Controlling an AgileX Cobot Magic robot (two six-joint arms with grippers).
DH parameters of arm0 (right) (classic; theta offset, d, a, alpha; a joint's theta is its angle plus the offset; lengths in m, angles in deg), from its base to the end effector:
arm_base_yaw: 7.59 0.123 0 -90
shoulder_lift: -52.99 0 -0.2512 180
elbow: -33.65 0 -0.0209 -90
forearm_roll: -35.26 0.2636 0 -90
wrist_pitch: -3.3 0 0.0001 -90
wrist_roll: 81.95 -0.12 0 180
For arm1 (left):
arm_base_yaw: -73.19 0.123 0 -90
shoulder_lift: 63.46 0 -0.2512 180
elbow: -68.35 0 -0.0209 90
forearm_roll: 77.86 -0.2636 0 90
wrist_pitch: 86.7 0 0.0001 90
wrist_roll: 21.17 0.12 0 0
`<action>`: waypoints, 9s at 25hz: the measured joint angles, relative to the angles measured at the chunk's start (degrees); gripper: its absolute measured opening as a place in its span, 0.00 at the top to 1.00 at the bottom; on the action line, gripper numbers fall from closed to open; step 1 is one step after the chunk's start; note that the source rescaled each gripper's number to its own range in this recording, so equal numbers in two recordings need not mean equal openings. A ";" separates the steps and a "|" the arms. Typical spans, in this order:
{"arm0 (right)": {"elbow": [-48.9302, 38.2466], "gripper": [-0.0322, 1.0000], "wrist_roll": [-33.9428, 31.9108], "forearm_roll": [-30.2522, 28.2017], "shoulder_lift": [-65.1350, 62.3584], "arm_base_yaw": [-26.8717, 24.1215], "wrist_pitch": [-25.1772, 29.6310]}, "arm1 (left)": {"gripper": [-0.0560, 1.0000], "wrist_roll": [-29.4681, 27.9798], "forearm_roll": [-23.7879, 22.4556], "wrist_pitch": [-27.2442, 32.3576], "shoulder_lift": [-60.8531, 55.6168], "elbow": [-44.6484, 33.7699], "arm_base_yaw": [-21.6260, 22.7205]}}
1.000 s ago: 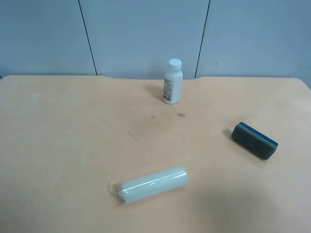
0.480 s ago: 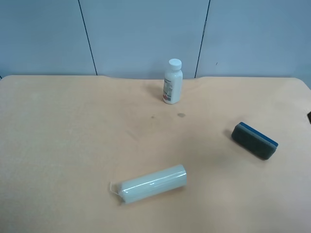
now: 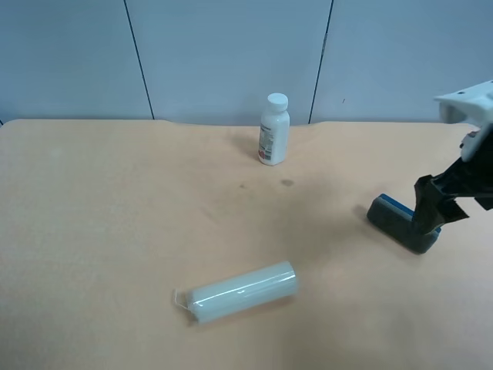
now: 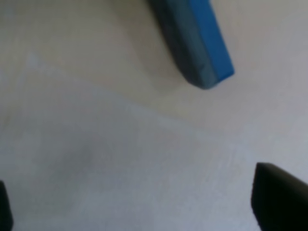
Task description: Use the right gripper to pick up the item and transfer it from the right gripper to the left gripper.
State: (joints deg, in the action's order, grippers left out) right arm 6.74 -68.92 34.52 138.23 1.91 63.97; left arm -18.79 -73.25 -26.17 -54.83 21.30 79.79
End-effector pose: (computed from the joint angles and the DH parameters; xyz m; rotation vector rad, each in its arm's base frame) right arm 0.2429 0.0393 0.1742 -0.5976 2.9568 -0.0234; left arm 0.0655 -0.0009 0.2738 -0.0705 2.0244 0.0030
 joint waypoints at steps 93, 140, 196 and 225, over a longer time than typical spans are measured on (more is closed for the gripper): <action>0.27 0.97 34.52 5.11 22.25 -4.60 -22.50 | 0.00 -0.06 -0.06 0.00 0.00 0.00 0.00; 9.43 0.97 19.34 -14.69 3.63 33.98 -30.21 | 0.00 12.37 43.97 7.22 53.03 20.11 0.00; 9.81 0.97 26.50 -18.74 9.51 41.94 -55.33 | 0.00 1.85 67.22 -3.32 68.48 20.23 -7.04; 9.81 0.97 32.46 -18.74 14.69 41.94 -64.13 | 0.00 -2.38 71.55 4.11 68.54 20.23 -7.04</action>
State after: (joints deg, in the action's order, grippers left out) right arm 16.55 -36.47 15.79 152.92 43.85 -0.16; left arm -21.17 -1.70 -22.06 13.71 41.53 72.75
